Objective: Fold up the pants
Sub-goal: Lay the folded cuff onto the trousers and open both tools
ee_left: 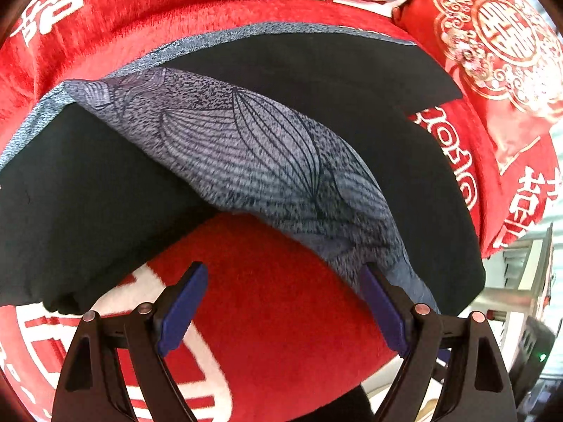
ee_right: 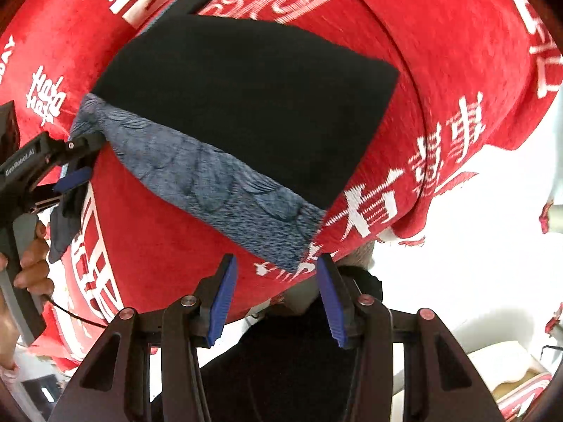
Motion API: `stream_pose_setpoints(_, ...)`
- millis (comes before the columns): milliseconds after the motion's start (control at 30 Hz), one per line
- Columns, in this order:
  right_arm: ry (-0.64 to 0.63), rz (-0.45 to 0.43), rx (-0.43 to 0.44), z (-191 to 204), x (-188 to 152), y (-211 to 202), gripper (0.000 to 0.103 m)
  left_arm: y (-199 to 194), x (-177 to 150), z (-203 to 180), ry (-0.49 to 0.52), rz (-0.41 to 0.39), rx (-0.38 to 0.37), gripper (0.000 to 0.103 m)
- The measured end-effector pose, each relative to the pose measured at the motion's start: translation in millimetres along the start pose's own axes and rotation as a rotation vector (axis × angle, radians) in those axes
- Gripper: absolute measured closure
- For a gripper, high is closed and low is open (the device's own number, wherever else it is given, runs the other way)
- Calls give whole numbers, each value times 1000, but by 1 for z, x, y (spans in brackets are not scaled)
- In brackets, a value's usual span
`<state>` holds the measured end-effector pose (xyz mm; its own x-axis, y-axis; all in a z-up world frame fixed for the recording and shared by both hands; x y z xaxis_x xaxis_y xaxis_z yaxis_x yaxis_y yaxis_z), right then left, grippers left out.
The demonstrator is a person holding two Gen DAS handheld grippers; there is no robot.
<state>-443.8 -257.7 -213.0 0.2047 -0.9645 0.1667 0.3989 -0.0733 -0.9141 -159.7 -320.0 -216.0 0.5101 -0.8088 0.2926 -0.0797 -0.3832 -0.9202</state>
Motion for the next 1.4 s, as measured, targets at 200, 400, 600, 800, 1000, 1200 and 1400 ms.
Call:
stream_pose_setpoints(200, 20, -6, 147, -5, 3, 5, 52, 8, 9, 0, -87, -12, -24, 15)
stream_pose_setpoints(400, 51, 28, 281, 4, 12, 2, 95, 9, 13, -4, -102, -21, -15, 22)
stream_pose_setpoints(600, 68, 44, 357, 15, 31, -28, 97, -1, 21, -28, -98, 9, -98, 78)
stream_pose_setpoints(800, -15, -37, 430, 42, 101, -76, 97, -25, 64, -38, -123, -60, -123, 78)
stream_pose_setpoints(1000, -124, -121, 444, 61, 205, -93, 97, -27, 122, -37, -139, -132, -114, 78)
stream_pose_setpoints(1200, -234, -173, 373, 73, 313, -78, 97, -2, 173, -38, -146, -171, -91, 78)
stream_pose_setpoints(1400, -323, -167, 265, 82, 391, -33, 97, 21, 204, -29, -195, -196, -48, 78)
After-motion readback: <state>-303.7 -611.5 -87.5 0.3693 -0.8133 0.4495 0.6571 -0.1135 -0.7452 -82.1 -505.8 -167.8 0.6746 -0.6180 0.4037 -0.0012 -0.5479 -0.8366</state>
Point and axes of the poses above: each gripper's, at about its wrist camera, not at the fingertips, and y roughly the way its jaws point, z to its left, x to its top, the point moved 10 cm from there along y, roughly the way its jaws point, and after that the axes turned 10 degrees about -z, right-handed, at the moved point
